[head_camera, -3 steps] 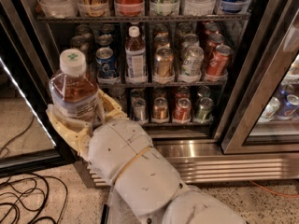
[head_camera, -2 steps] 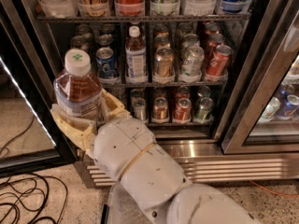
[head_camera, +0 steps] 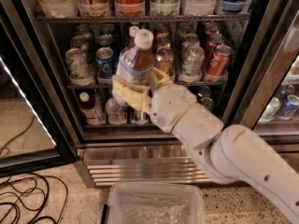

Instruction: Pick blue plastic bottle from middle shelf of fridge

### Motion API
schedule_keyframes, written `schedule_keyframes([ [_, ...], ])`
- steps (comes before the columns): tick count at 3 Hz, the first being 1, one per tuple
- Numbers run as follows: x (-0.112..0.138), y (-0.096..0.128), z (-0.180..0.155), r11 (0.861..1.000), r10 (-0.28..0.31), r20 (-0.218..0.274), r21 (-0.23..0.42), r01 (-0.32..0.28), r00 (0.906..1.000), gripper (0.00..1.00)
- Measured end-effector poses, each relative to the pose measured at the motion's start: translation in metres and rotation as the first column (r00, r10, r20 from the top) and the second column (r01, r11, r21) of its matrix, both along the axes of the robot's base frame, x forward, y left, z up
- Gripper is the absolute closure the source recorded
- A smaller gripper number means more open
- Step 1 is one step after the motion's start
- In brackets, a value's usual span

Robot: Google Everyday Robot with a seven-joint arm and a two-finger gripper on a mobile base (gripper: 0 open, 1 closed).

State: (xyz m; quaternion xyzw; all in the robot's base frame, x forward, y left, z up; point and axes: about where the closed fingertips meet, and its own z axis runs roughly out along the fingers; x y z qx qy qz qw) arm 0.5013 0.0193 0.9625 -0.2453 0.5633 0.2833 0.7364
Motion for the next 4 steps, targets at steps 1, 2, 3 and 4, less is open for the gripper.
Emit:
schedule_keyframes([
  [1,0.031,-0.043,0.000,0.999,-0.019,-0.014,-0.032,0.018,0.9997,1.00],
  [2,0.031,-0.043,0.000,0.999,-0.018,-0.014,-0.032,0.018,0.9997,1.00],
  [3,0.032,-0.042,0.004,0.998,0.040,-0.020,-0.052,-0.041,0.9990,1.00],
  [4,0.053,-0.041,0.033,0.987,0.119,-0.064,-0.104,-0.125,0.9908,1.00],
])
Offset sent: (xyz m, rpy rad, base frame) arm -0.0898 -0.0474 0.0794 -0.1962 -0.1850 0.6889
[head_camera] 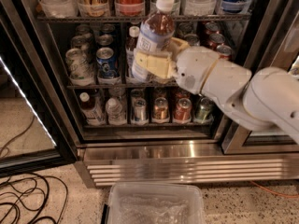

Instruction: Pick blue plastic bottle from middle shelf of fridge

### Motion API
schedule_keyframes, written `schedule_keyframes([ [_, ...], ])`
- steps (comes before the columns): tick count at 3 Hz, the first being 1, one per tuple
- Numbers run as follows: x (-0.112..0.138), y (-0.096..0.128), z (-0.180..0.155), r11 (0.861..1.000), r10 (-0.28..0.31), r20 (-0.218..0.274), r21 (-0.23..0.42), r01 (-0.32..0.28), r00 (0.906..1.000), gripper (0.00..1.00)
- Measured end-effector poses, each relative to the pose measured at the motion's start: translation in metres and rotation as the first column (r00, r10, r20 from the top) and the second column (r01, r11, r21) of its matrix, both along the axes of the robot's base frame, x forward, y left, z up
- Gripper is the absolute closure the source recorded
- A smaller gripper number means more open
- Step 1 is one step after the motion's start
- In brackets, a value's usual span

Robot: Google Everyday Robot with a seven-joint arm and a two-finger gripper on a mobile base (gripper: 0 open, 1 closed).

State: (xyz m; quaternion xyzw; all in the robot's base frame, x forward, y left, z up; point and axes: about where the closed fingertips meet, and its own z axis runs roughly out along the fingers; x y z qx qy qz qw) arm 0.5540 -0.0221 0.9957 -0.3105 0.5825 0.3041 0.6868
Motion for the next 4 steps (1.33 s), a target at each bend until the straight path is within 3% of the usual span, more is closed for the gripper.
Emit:
schedule_keyframes([
  [1,0.022,-0.084,0.042,0.999,-0.001,0.013,-0.046,0.001,0.9999,1.00],
  [3,0.021,-0.080,0.044,0.998,0.019,0.014,-0.053,-0.019,0.9997,1.00],
  [4,0.017,-0.084,0.059,0.991,0.079,0.057,-0.110,-0.072,0.9953,1.00],
])
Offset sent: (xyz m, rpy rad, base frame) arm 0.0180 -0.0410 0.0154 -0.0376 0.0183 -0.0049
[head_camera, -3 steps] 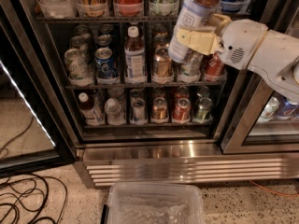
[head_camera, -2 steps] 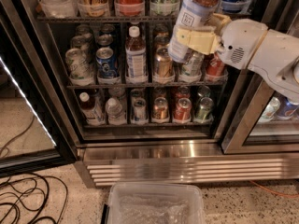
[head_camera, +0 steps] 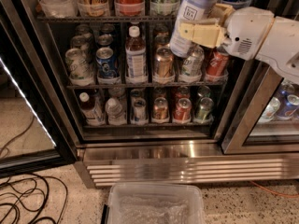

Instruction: Pick blue plastic bottle from middle shelf of fridge

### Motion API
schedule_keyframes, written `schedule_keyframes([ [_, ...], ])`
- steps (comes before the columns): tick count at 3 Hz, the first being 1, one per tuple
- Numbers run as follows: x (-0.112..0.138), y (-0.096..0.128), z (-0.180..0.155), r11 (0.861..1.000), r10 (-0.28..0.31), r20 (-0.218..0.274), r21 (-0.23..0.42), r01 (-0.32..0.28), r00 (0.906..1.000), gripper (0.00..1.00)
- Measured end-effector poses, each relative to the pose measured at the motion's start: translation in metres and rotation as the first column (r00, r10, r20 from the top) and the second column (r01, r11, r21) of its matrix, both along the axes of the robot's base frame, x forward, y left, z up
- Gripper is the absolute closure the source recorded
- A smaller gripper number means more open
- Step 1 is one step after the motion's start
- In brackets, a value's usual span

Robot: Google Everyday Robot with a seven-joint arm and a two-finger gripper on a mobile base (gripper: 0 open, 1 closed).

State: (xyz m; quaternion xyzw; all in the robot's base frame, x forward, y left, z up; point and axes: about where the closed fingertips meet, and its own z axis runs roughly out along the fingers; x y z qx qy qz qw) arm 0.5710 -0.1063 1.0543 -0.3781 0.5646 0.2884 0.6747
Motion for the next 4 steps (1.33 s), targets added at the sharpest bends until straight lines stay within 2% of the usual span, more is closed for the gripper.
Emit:
schedule_keyframes([
  [1,-0.036,0.010,0.003,0.988,0.150,0.014,-0.040,-0.149,0.9886,1.00],
  [2,-0.093,0.032,-0.005,0.940,0.329,0.009,-0.095,-0.327,0.9441,1.00],
  [3,-0.157,0.061,-0.019,0.848,0.506,-0.017,-0.172,-0.501,0.8625,1.00],
  [4,-0.213,0.084,-0.026,0.773,0.606,-0.019,-0.224,-0.594,0.7952,1.00],
])
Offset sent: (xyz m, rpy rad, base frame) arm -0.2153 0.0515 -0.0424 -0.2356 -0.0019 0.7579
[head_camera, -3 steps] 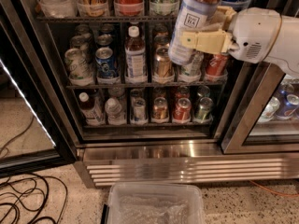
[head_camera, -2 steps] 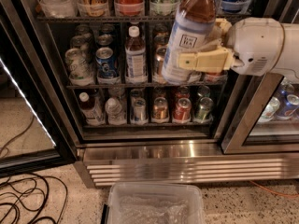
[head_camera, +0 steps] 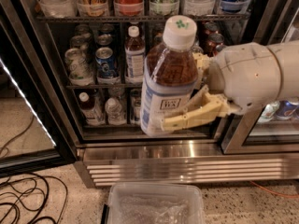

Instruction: Pick blue plastic bottle from middle shelf of fridge

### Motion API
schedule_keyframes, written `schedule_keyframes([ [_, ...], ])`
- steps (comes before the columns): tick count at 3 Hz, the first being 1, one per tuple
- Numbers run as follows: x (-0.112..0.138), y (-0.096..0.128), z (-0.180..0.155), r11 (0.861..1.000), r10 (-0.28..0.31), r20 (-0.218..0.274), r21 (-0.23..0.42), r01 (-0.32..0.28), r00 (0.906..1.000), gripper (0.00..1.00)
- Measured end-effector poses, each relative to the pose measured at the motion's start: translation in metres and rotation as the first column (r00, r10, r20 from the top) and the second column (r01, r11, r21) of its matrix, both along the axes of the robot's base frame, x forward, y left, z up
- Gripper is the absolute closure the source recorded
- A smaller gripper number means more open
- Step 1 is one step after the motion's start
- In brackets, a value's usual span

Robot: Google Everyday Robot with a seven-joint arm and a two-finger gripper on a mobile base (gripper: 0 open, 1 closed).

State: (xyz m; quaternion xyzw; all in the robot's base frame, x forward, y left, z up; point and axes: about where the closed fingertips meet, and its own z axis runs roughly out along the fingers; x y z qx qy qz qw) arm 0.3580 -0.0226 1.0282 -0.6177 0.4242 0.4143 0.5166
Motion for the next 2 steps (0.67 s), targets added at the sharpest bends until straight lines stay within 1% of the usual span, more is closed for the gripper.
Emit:
schedule_keyframes([
  [1,-0.0387,0.0154,-0.0032,1.000,0.024,0.037,-0.014,-0.023,0.9991,1.00],
  [2,-0.0387,0.0154,-0.0032,1.000,0.024,0.037,-0.014,-0.023,0.9991,1.00],
])
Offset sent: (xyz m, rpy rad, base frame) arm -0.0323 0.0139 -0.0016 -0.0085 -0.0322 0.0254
